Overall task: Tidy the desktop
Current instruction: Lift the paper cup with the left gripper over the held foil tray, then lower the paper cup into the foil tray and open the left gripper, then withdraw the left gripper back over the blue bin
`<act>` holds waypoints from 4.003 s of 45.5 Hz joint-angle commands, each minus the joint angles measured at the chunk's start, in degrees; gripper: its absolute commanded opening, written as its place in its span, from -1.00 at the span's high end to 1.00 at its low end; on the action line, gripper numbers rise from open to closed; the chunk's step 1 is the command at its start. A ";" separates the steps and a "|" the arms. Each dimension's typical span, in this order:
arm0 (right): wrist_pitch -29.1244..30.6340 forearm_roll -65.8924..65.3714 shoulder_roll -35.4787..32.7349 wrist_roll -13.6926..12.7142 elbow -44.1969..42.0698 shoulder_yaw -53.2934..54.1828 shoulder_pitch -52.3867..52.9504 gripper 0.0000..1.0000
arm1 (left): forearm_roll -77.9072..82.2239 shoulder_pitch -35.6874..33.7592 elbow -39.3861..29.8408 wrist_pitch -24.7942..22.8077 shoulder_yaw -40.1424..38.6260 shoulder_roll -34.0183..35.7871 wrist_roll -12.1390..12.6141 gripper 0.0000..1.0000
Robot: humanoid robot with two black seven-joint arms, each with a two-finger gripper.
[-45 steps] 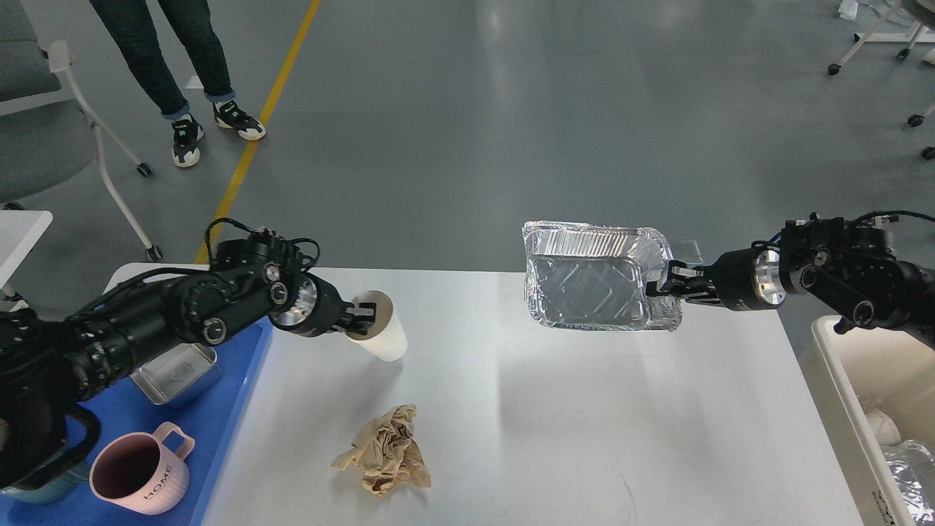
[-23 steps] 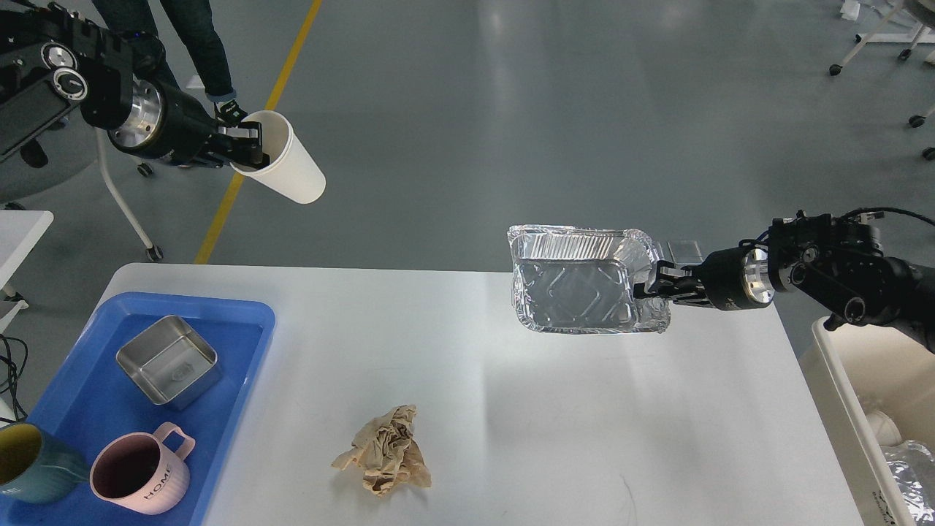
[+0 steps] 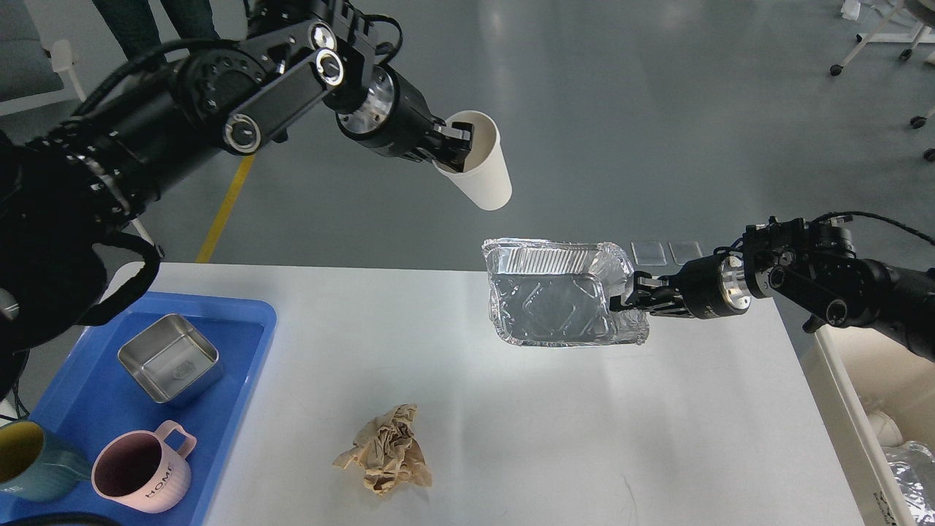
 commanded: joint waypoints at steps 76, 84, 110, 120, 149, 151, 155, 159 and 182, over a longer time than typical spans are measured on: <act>-0.29 -0.01 1.36 -0.15 0.12 -0.19 1.41 1.00 | 0.00 11.86 5.23 10.35 3.43 -14.03 0.79 0.89; -0.29 -0.01 1.09 -0.15 0.20 -0.19 1.32 1.00 | -0.88 11.78 5.14 12.19 3.34 -14.03 0.61 0.01; -0.29 -0.01 0.21 -0.07 0.20 -0.19 1.32 1.00 | -8.69 11.60 5.14 17.29 2.11 -13.41 0.61 -0.99; -0.29 -0.01 -0.58 -0.07 0.20 -0.10 1.32 1.00 | -21.53 12.39 5.14 19.31 2.47 -12.62 0.61 -0.99; -0.38 -0.01 -0.75 -0.07 0.12 -0.10 1.32 1.00 | -24.26 23.29 5.14 16.15 1.76 -1.37 -20.66 -0.99; -0.38 -0.01 -0.75 -0.07 0.12 -0.01 1.32 1.00 | -25.66 24.08 5.14 16.15 1.32 -0.93 -20.57 -0.99; -0.38 -0.01 -0.75 -0.07 0.12 -0.01 1.32 1.00 | -28.12 24.78 5.14 16.24 0.97 -0.58 -20.57 -0.99; -0.38 -0.01 -0.84 -0.07 0.12 -0.10 1.32 1.00 | -30.15 24.87 5.14 16.41 0.97 -0.32 -20.48 -0.99; -0.47 -0.01 -1.28 -0.07 0.20 -0.01 1.32 1.00 | -35.69 24.96 5.14 15.45 -8.08 4.51 -19.51 -0.99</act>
